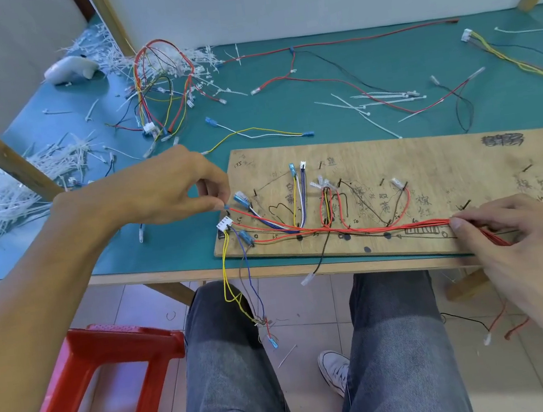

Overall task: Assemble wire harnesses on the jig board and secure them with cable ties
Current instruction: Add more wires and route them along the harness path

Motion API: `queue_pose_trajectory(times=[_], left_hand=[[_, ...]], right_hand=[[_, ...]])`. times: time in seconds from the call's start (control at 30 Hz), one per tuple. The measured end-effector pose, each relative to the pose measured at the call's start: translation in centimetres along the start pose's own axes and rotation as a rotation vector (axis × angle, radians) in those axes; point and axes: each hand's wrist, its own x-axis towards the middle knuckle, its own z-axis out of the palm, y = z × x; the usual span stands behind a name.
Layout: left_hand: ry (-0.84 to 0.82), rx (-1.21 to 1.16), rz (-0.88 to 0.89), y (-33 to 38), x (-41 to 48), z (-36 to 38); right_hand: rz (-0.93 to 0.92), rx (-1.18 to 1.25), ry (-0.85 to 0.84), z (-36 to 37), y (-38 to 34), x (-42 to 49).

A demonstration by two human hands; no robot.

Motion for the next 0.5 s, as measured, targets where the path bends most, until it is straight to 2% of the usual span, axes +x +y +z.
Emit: queue_pose_trajectory(times=[0.33,0.5], left_hand=[[0.039,-0.059,0.001,0.0,-0.9,0.9],[0.117,-0.073,0.025,0.3,-1.2,1.4]], right_hand=[[-0.011,0.032,-0.01,0.2,0.5,-0.1],[-0.031,0.041,0.0,0.2,0.6,0.0]])
